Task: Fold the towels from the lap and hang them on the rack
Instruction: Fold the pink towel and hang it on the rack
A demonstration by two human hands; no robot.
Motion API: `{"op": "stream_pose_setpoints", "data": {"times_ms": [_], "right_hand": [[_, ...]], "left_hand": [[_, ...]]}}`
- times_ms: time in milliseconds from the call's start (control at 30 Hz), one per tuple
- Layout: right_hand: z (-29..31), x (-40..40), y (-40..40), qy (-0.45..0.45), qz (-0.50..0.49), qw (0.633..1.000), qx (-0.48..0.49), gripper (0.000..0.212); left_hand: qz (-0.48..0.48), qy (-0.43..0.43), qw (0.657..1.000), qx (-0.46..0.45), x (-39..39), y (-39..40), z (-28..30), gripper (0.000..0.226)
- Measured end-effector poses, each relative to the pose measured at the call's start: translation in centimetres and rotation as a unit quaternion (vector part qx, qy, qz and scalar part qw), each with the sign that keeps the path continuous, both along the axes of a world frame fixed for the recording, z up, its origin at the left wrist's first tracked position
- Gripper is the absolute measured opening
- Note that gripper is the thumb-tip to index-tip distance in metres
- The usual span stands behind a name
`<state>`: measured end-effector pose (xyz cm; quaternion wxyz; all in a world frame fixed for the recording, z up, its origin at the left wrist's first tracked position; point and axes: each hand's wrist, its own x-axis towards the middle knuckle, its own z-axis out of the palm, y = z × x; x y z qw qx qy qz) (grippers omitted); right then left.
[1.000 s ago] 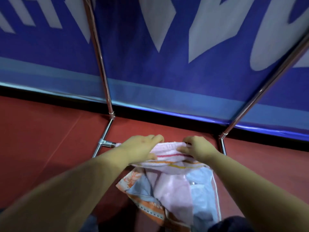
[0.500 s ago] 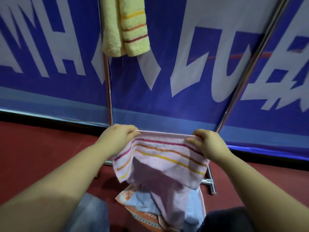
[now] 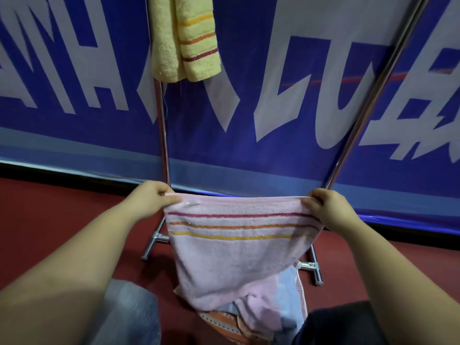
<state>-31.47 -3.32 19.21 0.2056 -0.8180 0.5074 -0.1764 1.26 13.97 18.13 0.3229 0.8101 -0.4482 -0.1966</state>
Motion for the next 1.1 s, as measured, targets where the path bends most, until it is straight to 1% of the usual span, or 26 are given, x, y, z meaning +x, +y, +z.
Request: {"op": "stream_pose_setpoints", "data": {"times_ms": [100,167,233,333,400,467,533,633,667,700,767,833,900,967,1033,1100], "right_hand": [[-0.8,0.5,-0.8,0.005,-0.026,1.000,0.004,0.020],[-1.0,1.1,-1.1,-0.010,-0.058,0.998,0.010,0.022],[-1.0,1.6,-1.2,-0.030,-0.102,0.994,0.032,0.025],[-1.0,2.5,-1.3,-0.076,-0.145,0.984,0.070,0.038],[-1.0,3.6,-0.8,-0.139,-0.151,0.973,0.108,0.035],[-1.2,5.1,0.0,-0.216,-0.144,0.950,0.172,0.022],[-1.4,6.8,0.9,-0.282,-0.124,0.918,0.250,0.009],[-1.7,8.9,2.4,-0.343,-0.099,0.878,0.320,0.029],[-1.8,9.5,2.8,-0.361,-0.102,0.868,0.327,0.029],[-1.8,10.0,3.2,-0.371,-0.109,0.864,0.322,0.024],[-2.1,10.9,3.7,-0.379,-0.119,0.872,0.288,0.018],[-2.2,11.6,4.3,-0.384,-0.115,0.879,0.258,0.021],[-2.2,12.1,4.9,-0.394,-0.107,0.879,0.246,0.021],[-2.0,12.4,5.4,-0.411,-0.096,0.870,0.255,0.023],[-1.7,12.5,5.7,-0.440,-0.072,0.848,0.285,0.025],[-1.6,12.6,6.0,-0.443,-0.049,0.842,0.305,0.028]], "left_hand": [[0.052,0.142,0.988,-0.042,0.0,-0.8,-0.6,0.013],[0.084,0.252,0.963,-0.055,-0.5,-1.6,-1.1,0.010],[0.125,0.338,0.930,-0.066,-1.2,-2.4,-1.3,0.007],[0.175,0.420,0.885,-0.101,-2.4,-3.3,-1.4,0.007],[0.190,0.449,0.865,-0.120,-3.5,-3.9,-1.3,0.012],[0.182,0.470,0.853,-0.134,-5.0,-4.5,-1.2,0.019],[0.162,0.485,0.848,-0.141,-6.6,-5.0,-0.9,0.025],[0.139,0.483,0.852,-0.146,-8.6,-5.7,-0.8,0.030],[0.133,0.478,0.855,-0.150,-9.2,-6.0,-0.9,0.030],[0.128,0.472,0.859,-0.154,-9.8,-6.2,-1.0,0.030],[0.125,0.455,0.867,-0.162,-10.7,-6.5,-1.4,0.029],[0.128,0.443,0.872,-0.164,-11.2,-6.8,-1.8,0.027],[0.131,0.441,0.871,-0.170,-11.6,-6.9,-2.0,0.024],[0.136,0.443,0.866,-0.188,-11.6,-7.0,-2.1,0.021],[0.131,0.428,0.872,-0.199,-11.5,-7.1,-2.3,0.014],[0.124,0.414,0.879,-0.201,-11.5,-6.9,-2.2,0.012]]}}
